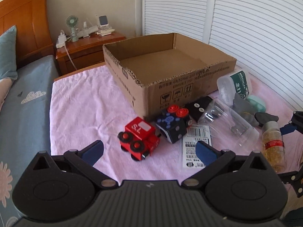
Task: Organize rigid objects
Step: 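Close the left tool on the red S.L train while the right tool grips the capsule bottle, then carry the train and capsule bottle into the box and release both, then move the left tool toward the clear plastic jar, then grasp the clear jar with the left tool while the right tool grasps the black paddle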
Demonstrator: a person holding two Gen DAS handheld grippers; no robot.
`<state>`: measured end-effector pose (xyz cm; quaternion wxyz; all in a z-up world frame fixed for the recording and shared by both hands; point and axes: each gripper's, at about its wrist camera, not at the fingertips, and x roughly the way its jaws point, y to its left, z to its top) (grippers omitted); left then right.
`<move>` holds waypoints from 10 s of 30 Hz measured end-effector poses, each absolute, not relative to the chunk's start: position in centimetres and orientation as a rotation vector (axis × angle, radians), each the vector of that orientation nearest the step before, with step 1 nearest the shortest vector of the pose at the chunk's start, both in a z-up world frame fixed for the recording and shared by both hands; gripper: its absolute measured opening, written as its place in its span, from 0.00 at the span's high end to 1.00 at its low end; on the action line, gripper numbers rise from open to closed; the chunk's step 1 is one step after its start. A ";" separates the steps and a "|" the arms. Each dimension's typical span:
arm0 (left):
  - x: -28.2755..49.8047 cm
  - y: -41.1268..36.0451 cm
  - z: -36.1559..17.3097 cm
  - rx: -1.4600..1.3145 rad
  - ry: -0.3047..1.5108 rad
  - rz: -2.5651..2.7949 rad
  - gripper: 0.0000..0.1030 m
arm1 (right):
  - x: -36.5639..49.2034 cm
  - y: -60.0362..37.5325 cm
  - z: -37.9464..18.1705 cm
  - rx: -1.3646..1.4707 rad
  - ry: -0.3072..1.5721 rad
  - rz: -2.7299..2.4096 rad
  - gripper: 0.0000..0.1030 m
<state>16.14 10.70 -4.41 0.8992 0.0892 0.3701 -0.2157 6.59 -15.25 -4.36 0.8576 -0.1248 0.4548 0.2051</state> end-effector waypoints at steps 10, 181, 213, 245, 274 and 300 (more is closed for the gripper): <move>20.0 9.6 -6.6 0.177 0.822 -0.589 0.01 | 6.7 -15.2 -4.3 -0.265 0.964 0.434 0.00; 16.0 4.5 1.8 0.087 0.781 -0.216 0.01 | 30.4 -16.7 4.7 -0.187 0.870 0.273 0.00; 8.6 5.3 -3.3 0.035 0.778 -0.152 0.01 | 13.4 -19.8 -4.0 -0.117 0.966 0.106 0.00; 18.2 -0.9 -4.1 0.086 0.864 -0.661 0.01 | 10.6 -23.0 -5.4 -0.102 0.918 0.106 0.00; 10.8 -3.4 -5.9 0.237 0.836 -0.603 0.07 | 7.0 -22.7 -5.4 -0.142 0.877 0.228 0.00; 9.1 -1.4 -6.4 0.124 0.876 -0.496 0.13 | 10.6 -23.6 -6.1 -0.195 0.815 0.378 0.00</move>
